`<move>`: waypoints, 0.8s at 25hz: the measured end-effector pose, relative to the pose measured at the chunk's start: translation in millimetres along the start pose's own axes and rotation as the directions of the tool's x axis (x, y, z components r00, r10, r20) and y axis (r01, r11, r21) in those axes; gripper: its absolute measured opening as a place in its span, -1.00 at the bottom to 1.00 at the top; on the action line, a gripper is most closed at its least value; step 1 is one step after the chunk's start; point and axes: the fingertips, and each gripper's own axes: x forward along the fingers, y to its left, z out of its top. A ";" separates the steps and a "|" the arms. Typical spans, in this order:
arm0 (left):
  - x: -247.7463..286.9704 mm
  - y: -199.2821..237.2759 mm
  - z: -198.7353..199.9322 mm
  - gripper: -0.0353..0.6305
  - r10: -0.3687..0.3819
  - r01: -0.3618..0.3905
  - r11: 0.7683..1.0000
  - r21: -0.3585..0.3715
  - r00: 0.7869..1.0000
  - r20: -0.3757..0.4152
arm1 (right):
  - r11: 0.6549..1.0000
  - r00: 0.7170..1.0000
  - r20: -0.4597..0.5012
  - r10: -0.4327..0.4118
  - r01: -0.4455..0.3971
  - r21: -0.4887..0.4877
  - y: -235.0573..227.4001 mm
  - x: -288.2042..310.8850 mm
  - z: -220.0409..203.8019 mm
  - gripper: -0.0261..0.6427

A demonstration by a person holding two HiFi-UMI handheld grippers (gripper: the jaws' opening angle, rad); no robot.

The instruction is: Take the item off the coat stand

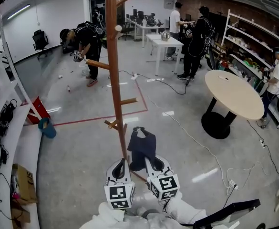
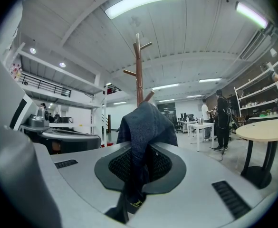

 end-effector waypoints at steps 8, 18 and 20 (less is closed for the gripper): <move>-6.8 -0.9 10.7 -0.89 -0.011 0.011 1.000 0.008 0.999 0.032 | 1.000 1.000 0.004 0.008 -0.007 -0.004 13.5 -1.4 1.2 -0.81; -42.4 31.7 7.8 -0.89 -0.001 0.001 1.000 0.015 1.000 0.031 | 0.998 0.999 -0.006 -0.039 0.039 0.042 49.6 -11.7 -5.6 -0.81; -50.7 37.7 7.8 -0.89 -0.007 0.007 1.000 0.015 0.999 0.032 | 0.997 0.998 -0.002 -0.055 0.055 0.050 56.8 -14.4 -4.4 -0.81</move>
